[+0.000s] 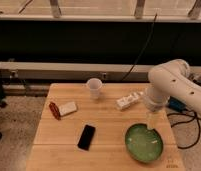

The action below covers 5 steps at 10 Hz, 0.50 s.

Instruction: Push the eraser across the table

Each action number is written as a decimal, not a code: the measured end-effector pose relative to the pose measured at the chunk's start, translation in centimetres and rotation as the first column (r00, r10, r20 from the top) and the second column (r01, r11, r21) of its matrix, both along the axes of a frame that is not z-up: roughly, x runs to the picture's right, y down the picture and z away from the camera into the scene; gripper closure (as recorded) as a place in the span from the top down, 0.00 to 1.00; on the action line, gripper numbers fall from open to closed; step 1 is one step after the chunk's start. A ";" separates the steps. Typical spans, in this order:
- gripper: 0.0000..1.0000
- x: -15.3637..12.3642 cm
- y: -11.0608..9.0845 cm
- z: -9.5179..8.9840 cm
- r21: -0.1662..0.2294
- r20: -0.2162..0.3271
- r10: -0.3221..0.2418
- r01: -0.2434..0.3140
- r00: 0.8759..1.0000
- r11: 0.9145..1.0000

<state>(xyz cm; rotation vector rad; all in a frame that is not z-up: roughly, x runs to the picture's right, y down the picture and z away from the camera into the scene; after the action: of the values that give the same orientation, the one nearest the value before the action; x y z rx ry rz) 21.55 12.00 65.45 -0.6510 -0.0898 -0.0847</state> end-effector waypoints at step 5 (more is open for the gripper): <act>0.80 -0.6 0.3 -0.1 -0.006 0.010 -0.006 0.007 1.000 1.000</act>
<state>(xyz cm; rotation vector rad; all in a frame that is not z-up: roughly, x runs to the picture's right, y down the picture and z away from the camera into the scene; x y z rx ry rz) 20.98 12.34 65.39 -0.6573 -0.0973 -0.0939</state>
